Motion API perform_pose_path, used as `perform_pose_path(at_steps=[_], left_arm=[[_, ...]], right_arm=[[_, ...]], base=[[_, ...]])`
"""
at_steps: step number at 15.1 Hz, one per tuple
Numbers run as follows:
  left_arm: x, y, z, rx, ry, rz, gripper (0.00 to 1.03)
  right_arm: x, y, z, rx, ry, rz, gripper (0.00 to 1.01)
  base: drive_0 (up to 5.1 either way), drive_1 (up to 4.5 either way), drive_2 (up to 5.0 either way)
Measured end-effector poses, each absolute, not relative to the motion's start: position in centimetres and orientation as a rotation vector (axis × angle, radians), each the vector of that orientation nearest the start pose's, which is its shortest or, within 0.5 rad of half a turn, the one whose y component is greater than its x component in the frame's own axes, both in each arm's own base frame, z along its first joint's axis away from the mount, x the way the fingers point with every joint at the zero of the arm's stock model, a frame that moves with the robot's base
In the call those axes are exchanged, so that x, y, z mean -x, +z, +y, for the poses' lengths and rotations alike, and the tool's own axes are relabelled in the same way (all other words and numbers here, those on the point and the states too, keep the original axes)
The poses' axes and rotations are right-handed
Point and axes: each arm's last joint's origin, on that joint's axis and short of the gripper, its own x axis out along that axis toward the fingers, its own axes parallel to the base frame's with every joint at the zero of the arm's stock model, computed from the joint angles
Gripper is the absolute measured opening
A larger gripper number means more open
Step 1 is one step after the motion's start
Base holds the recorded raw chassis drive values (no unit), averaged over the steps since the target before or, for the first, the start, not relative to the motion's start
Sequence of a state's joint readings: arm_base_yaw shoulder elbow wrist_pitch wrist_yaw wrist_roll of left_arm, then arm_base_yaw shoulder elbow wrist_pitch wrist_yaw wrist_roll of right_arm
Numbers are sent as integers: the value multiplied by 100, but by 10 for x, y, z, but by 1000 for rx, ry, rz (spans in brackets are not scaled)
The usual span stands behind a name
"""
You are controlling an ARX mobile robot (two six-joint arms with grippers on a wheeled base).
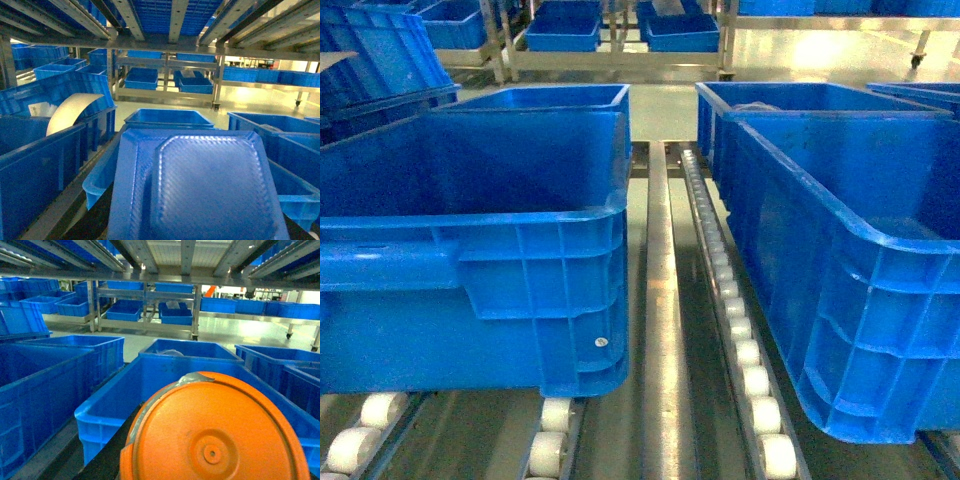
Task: Sort blue parts and orange caps into right shelf containers
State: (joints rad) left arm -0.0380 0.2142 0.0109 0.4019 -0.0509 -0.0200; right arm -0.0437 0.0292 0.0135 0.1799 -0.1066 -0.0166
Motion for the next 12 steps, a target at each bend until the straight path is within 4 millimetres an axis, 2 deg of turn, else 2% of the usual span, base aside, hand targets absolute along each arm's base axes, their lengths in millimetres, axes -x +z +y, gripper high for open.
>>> perform_pose_path(at_steps=[2,3,4,5,6,7,9,10,12], left_arm=[[-134,203,-2,40,-15,-211,41],[-155,224,-3,36,-41,-239,41],[-199,252,-4,41,-40,-263,41],[-233,258,-5,53,-47,-191,41],[-275,251,-6,43,-48,-72,41],[-308,239,-8,39,-36,29,41],[-346,224,-9,47,-31,108,41],[-355,221,-11,55,-33,91,53],[-353,222,-11,74,-30,65,72]], right_arm=[[-112,198,-3,24,71,-182,43],[-123,215,-3,28,76,-204,43],[-151,248,-1,39,82,-248,43],[-177,263,2,41,85,-242,43],[-212,268,6,37,88,-187,43],[-246,264,9,31,76,-107,43],[-296,247,14,30,61,22,43],[-320,235,17,34,32,58,55],[-333,218,17,60,-42,96,75]], base=[[0,0,0],[0,0,0],[0,0,0],[0,0,0],[0,0,0],[0,0,0],[0,0,0],[0,0,0],[0,0,0]])
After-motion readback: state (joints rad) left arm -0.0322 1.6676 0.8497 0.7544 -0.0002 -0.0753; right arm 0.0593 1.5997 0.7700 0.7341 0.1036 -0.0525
